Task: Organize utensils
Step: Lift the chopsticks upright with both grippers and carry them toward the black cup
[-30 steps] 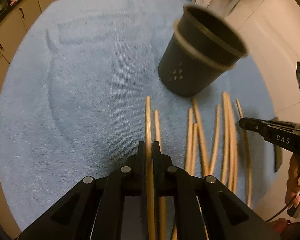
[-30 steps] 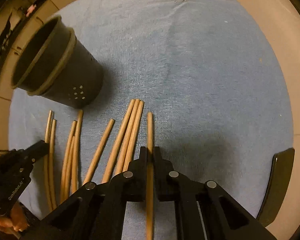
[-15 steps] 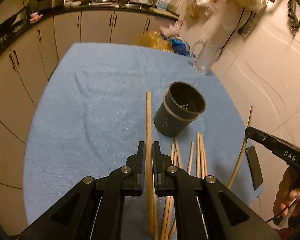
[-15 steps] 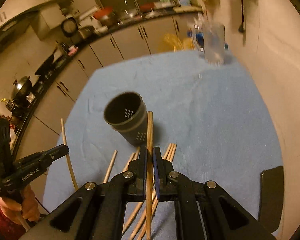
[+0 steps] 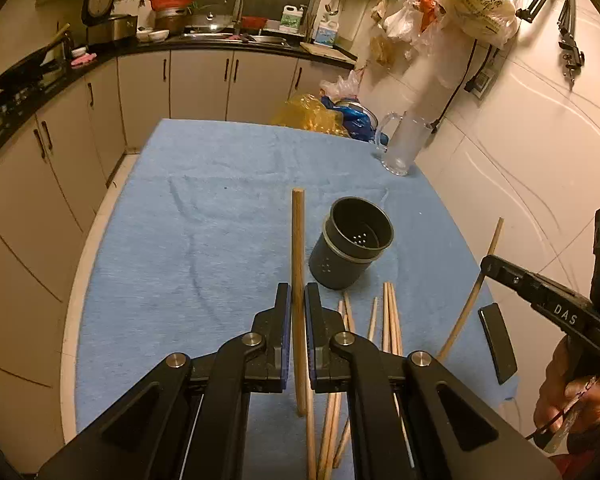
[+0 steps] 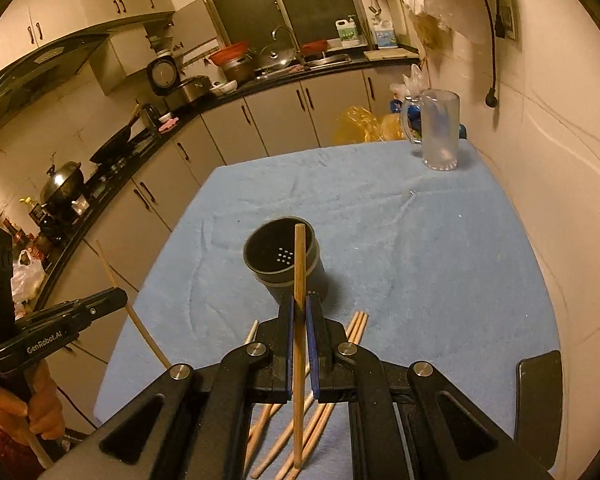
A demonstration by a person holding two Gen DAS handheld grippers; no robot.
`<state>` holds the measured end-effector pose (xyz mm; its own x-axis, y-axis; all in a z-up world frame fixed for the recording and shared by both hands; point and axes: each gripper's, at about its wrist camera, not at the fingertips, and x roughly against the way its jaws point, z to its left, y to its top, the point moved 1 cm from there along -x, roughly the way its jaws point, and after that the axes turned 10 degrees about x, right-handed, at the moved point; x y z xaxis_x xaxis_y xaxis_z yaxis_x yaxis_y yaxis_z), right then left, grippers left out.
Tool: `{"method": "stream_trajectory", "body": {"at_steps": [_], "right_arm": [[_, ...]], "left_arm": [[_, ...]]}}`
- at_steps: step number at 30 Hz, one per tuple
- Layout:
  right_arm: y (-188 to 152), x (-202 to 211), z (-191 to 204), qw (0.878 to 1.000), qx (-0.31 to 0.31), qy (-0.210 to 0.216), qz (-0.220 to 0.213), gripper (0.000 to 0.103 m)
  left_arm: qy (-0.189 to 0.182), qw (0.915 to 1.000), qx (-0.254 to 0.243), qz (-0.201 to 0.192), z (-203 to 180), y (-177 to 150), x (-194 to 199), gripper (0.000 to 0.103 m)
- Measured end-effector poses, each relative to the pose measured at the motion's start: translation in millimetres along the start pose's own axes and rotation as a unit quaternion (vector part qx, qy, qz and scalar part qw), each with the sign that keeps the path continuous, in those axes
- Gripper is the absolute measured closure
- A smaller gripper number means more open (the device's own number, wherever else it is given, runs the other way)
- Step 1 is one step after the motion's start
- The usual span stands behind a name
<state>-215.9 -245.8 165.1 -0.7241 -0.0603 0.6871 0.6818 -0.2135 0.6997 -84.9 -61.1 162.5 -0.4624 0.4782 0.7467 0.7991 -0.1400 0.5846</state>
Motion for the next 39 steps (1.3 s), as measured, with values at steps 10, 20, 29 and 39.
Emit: {"method": "stream_trajectory", "body": {"at_steps": [10, 20, 29, 39], "right_arm": [[7.6, 7.5, 7.0, 1.0, 0.0, 0.014, -0.019, 0.097], [9.4, 13.4, 5.1, 0.999, -0.008, 0.017, -0.028, 0.097], [15.3, 26.1, 0.8, 0.999, -0.019, 0.021, -0.04, 0.097], [38.1, 50.5, -11.4, 0.996, -0.039, 0.032, -0.068, 0.097]], "left_arm": [[0.006, 0.9999, -0.002, -0.015, 3.8, 3.9, 20.6, 0.097], [0.004, 0.9998, -0.007, -0.017, 3.0, 4.7, 25.5, 0.097], [-0.002, 0.9997, -0.009, -0.024, 2.6, 11.8, 32.6, 0.097], [-0.015, 0.9993, -0.016, -0.032, -7.8, 36.4, 36.7, 0.097]]}}
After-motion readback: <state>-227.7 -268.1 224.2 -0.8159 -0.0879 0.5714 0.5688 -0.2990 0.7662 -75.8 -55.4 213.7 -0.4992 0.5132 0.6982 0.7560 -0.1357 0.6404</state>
